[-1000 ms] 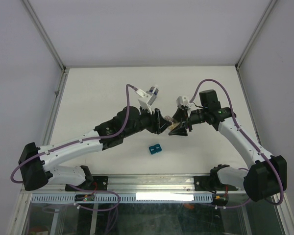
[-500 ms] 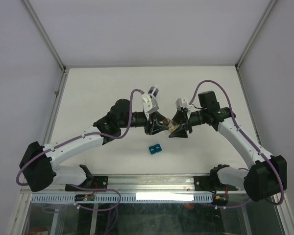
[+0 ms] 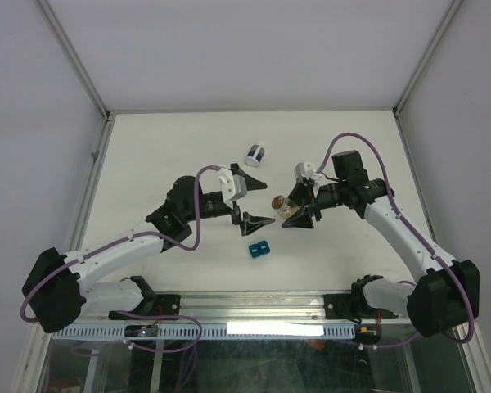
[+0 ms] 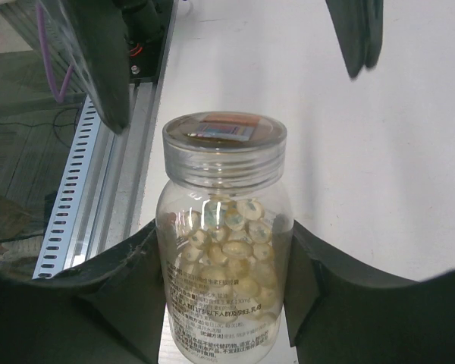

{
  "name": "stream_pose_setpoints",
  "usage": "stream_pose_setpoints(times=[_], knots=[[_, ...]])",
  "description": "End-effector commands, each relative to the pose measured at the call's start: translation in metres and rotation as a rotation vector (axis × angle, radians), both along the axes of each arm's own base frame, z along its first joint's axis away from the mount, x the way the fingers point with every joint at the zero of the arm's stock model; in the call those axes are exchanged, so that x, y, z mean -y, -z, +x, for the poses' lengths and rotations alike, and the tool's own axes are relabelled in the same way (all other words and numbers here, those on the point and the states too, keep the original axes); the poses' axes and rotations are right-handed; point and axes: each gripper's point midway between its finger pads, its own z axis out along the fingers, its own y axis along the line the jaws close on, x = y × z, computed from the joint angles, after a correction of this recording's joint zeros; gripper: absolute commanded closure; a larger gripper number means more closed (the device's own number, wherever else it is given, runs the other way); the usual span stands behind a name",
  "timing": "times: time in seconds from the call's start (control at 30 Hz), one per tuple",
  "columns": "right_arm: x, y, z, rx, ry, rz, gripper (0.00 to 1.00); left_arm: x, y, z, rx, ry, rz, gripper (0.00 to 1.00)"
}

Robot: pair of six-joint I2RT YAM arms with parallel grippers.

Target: Sort the pills into containers

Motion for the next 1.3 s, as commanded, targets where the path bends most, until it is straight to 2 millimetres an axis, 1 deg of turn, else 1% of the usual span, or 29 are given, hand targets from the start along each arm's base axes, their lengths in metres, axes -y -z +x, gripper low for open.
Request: stream_pose_setpoints(times=[0.0,0.03,0.1,0.17,0.2,0.27,0.33,0.37,0.43,0.47,0.63,0.67,0.8,0.87,0.93,1.13,1.27], knots=[[-0.004,-0.025,0.006,0.084,-0.020,0.054,1.00,-0.019,-0.051,0.001,0.019,-0.093,-0.194,0.01],[-0.004,-0.025,0.006,0.085,-0.021,0.052,1.00,-0.023,-0.049,-0.003,-0.018,-0.093,-0.212,0.01],[-0.004,-0.024,0.006,0.085,-0.020,0.052,1.00,-0.029,-0.054,-0.011,-0.106,-0.096,-0.274,0.01],[-0.004,-0.024,0.007,0.083,-0.020,0.051,1.00,-0.036,-0.063,-0.016,-0.216,-0.111,-0.352,0.01],[-0.004,-0.024,0.007,0.086,-0.019,0.051,1.00,-0.039,-0.067,-0.017,-0.291,-0.121,-0.389,0.03],[-0.004,-0.024,0.007,0.084,-0.019,0.050,1.00,-0.041,-0.072,-0.015,-0.435,-0.147,-0.437,0.13],[-0.004,-0.024,0.007,0.084,-0.019,0.050,1.00,-0.040,-0.068,-0.009,-0.572,-0.202,-0.445,0.21],[-0.004,-0.023,0.008,0.084,-0.019,0.050,1.00,-0.039,-0.064,-0.004,-0.601,-0.255,-0.430,0.23],[-0.004,-0.023,0.008,0.081,-0.018,0.048,1.00,-0.033,-0.055,0.003,-0.599,-0.377,-0.371,0.24],[-0.004,-0.023,0.008,0.081,-0.018,0.048,1.00,-0.026,-0.052,0.000,-0.598,-0.408,-0.336,0.24],[-0.004,-0.022,0.008,0.078,-0.017,0.046,1.00,-0.009,-0.042,0.006,-0.600,-0.493,-0.220,0.23],[-0.004,-0.022,0.008,0.079,-0.016,0.046,1.00,-0.006,-0.045,0.008,-0.594,-0.498,-0.212,0.23],[-0.004,-0.022,0.009,0.078,-0.014,0.044,1.00,0.005,-0.043,0.010,-0.587,-0.497,-0.172,0.25],[-0.004,-0.021,0.009,0.076,-0.015,0.043,1.00,0.009,-0.042,0.011,-0.586,-0.496,-0.157,0.30],[-0.004,-0.021,0.008,0.077,-0.015,0.043,1.00,0.012,-0.041,0.011,-0.584,-0.485,-0.146,0.32],[-0.004,-0.021,0.009,0.078,-0.015,0.043,1.00,0.024,-0.039,0.004,-0.595,-0.424,-0.116,0.39],[-0.004,-0.021,0.009,0.077,-0.015,0.043,1.00,0.027,-0.037,0.002,-0.600,-0.406,-0.105,0.44]])
